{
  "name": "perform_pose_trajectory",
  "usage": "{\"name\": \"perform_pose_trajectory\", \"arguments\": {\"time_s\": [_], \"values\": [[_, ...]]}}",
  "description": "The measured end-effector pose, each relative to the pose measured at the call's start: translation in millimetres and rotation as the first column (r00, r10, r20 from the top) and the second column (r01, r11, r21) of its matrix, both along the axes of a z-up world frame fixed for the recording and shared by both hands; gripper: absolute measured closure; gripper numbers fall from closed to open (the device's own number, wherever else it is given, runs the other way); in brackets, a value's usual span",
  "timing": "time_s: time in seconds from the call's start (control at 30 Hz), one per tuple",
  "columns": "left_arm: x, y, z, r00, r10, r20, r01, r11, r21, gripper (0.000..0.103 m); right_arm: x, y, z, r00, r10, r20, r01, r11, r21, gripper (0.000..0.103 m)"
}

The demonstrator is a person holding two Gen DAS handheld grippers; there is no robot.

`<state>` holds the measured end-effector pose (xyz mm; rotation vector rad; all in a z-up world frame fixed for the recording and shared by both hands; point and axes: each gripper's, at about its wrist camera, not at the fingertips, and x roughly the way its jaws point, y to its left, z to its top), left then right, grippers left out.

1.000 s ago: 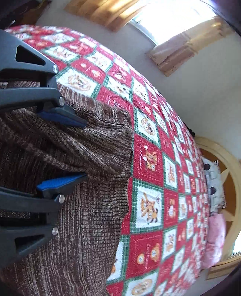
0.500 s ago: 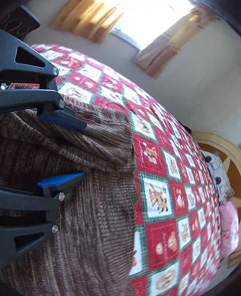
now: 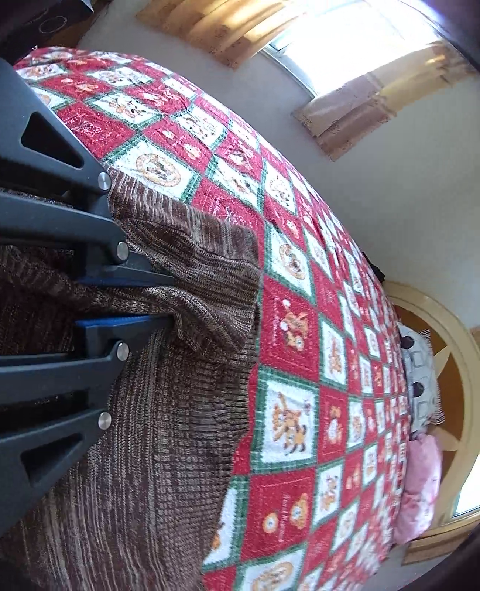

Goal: Fold small clothes

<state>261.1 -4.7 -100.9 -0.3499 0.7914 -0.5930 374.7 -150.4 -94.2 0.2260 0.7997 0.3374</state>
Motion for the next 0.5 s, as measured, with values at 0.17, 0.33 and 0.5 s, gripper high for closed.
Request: {"name": "perform_pose_trajectory", "arguments": {"time_s": [0.17, 0.33, 0.5], "values": [[-9.1, -4.9, 9.6, 1.0, 0.01, 0.02, -0.01, 1.0, 0.011, 0.09, -9.2, -4.2, 19.7, 0.999, 0.014, 0.04, -0.012, 0.999, -0.039, 0.092], [-18.6, -27.6, 20.8, 0.999, -0.02, 0.032, 0.018, 0.998, 0.054, 0.09, -17.7, -15.3, 24.3, 0.999, 0.005, 0.048, 0.0, 0.995, -0.103, 0.092], [-24.3, -39.0, 29.6, 0.997, -0.059, 0.042, 0.058, 0.998, 0.036, 0.09, -29.6, -47.0, 28.3, 0.998, -0.032, 0.049, 0.036, 0.996, -0.08, 0.092]]}}
